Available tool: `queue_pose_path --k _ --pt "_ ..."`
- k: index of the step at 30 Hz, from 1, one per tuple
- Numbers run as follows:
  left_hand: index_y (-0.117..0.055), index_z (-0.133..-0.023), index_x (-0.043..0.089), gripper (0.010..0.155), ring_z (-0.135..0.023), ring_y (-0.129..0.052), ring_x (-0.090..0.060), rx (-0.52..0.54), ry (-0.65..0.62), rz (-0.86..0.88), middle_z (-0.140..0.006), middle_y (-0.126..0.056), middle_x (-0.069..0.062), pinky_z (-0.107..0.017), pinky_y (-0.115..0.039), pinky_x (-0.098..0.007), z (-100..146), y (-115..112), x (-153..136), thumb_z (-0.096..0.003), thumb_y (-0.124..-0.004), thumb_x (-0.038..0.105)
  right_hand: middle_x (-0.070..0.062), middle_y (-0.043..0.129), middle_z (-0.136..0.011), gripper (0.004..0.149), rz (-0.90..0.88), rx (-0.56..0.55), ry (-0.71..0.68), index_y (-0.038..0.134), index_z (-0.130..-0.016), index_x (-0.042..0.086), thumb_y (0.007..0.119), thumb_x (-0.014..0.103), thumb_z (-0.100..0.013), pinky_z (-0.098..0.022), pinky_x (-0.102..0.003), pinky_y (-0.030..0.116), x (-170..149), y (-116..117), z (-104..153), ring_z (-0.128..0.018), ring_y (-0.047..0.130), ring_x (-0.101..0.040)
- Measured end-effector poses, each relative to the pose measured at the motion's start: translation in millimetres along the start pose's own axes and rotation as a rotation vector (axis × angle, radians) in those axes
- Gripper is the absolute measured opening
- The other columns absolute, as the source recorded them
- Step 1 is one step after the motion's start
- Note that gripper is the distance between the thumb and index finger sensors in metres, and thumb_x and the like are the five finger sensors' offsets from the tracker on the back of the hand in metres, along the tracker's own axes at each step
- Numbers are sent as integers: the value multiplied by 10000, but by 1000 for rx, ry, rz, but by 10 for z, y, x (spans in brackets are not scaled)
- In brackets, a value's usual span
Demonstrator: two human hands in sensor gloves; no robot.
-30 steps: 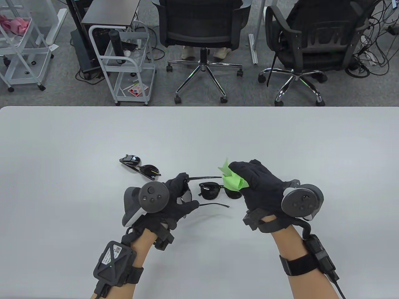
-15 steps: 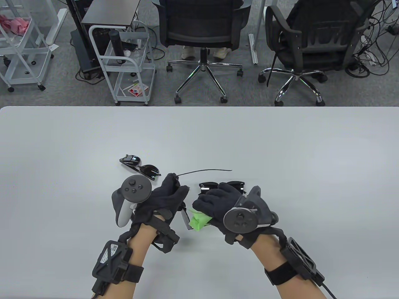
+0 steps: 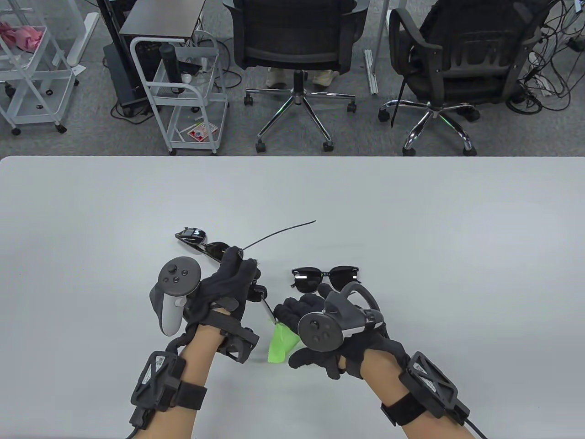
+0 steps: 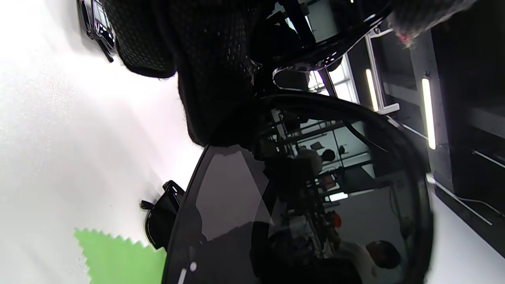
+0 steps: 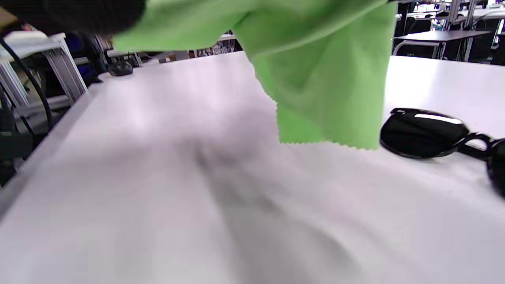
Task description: Dust sunglasses
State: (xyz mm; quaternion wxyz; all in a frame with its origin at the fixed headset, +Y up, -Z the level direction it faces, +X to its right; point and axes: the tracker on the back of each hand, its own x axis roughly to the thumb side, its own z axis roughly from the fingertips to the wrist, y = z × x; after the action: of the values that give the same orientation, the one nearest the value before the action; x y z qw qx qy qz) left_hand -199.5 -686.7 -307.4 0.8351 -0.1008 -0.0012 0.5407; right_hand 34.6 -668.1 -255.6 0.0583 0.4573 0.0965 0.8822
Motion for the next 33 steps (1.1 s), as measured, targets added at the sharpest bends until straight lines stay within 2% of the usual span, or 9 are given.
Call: queue_pose_path --k 2,4,8,15,19,22,24,29,33 --pt "-404 -1071 122 956 -543 -1148 -122 3 -11 -19 -935 -825 -14 -643 -807 -415 8 -15 19 -379 -614 747 -222 750 -1029 767 -110 -142 7 647 -1013 66 506 589 -470 -601 -745 502 -16 -34 8 -856 817 -528" --pt "-403 -1072 126 956 -543 -1150 -119 4 -22 -15 -940 -821 -11 -644 -808 -413 17 -33 39 -378 -613 749 -221 888 -920 680 -98 -231 15 783 -930 43 594 516 -480 -585 -729 566 -14 -57 16 -758 923 -503" --pt "-401 -1070 122 959 -549 -1156 -115 -33 -25 6 -939 -819 -12 -646 -814 -406 30 -112 57 -377 -618 747 -120 968 -847 527 202 -238 31 843 -881 108 851 380 -430 -586 -669 660 95 -12 -21 -687 1017 -381" --pt "-366 -1074 118 971 -575 -1142 -110 -112 30 110 -959 -794 -21 -667 -781 -418 1 -204 -30 -380 -621 748 -24 1066 -679 436 357 -285 -26 949 -756 155 873 373 -387 -593 -631 697 211 -50 -3 -551 1078 -279" --pt "-240 -1073 88 1087 -833 -986 -239 -326 55 140 -1044 -664 -78 -704 -643 -526 -7 -402 -50 -350 -642 793 -34 1066 -675 433 367 -331 22 953 -757 148 863 358 -390 -592 -635 692 119 -138 59 -546 1075 -284" --pt "-401 -1091 116 1078 -804 -1013 -208 -482 14 46 -1006 -749 -38 -699 -664 -517 21 -605 16 -332 -661 836 -36 1064 -676 431 385 -322 51 952 -759 146 861 354 -393 -593 -636 690 57 -145 91 -546 1070 -289" --pt "-471 -1074 137 1068 -767 -1044 -202 -371 12 14 -981 -784 -33 -692 -688 -505 39 -614 71 -295 -734 819 -43 1065 -666 433 383 -328 56 948 -757 139 862 352 -391 -593 -636 691 36 -145 97 -536 1071 -289" --pt "-502 -1061 130 1015 -707 -1095 -163 -345 8 -26 -950 -805 -21 -685 -733 -450 34 -562 86 -316 -817 743 -44 1071 -634 433 365 -297 68 952 -750 131 862 357 -391 -591 -631 697 0 -118 61 -477 1075 -278" --pt "-563 -1028 104 997 -637 -1137 -154 -311 38 -8 -897 -844 -41 -671 -765 -414 -21 -547 61 -307 -807 749 -39 1076 -624 432 375 -297 78 952 -750 139 855 362 -393 -590 -626 702 -7 -125 26 -468 1083 -264"
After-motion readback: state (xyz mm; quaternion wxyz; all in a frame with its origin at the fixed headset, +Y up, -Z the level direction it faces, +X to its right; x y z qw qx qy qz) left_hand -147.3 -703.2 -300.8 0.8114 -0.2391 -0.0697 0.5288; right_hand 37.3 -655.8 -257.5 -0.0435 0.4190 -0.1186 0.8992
